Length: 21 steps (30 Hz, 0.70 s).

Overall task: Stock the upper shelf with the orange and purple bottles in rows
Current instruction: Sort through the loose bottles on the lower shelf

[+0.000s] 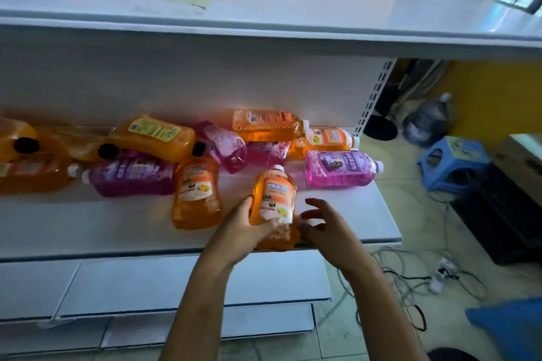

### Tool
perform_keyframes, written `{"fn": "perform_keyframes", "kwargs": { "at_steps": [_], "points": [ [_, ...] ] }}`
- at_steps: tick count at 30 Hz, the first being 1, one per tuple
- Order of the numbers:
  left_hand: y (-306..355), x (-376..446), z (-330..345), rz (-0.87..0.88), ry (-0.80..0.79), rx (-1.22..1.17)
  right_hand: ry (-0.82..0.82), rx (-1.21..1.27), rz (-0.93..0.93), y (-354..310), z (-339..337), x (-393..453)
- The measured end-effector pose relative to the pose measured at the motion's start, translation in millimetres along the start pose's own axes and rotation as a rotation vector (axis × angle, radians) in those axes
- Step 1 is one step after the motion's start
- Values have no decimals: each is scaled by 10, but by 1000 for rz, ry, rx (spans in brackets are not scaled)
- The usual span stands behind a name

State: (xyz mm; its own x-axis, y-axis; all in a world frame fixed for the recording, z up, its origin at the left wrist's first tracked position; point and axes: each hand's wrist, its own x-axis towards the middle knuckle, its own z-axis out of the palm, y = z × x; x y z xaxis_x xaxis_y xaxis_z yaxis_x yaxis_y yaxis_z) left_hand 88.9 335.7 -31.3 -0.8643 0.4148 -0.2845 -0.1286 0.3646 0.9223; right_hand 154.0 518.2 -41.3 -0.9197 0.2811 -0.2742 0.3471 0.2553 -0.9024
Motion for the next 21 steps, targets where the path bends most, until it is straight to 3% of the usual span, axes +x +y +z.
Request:
{"fn": "perform_keyframes", "kwargs": {
  "at_steps": [3, 8, 14, 21],
  "points": [
    [-45, -16, -43, 4, 34, -147, 55, -15, -51, 1, 45, 0],
    [-94, -156, -99, 97, 53, -230, -6, 80, -143, -167, 144, -1],
    [29, -440, -540, 282, 98, -364, -65, 231, -412, -639, 402, -134],
    [-51, -926, -1260, 371, 265, -364, -216, 100, -600, -1395, 1047, -230]
  ]
}}
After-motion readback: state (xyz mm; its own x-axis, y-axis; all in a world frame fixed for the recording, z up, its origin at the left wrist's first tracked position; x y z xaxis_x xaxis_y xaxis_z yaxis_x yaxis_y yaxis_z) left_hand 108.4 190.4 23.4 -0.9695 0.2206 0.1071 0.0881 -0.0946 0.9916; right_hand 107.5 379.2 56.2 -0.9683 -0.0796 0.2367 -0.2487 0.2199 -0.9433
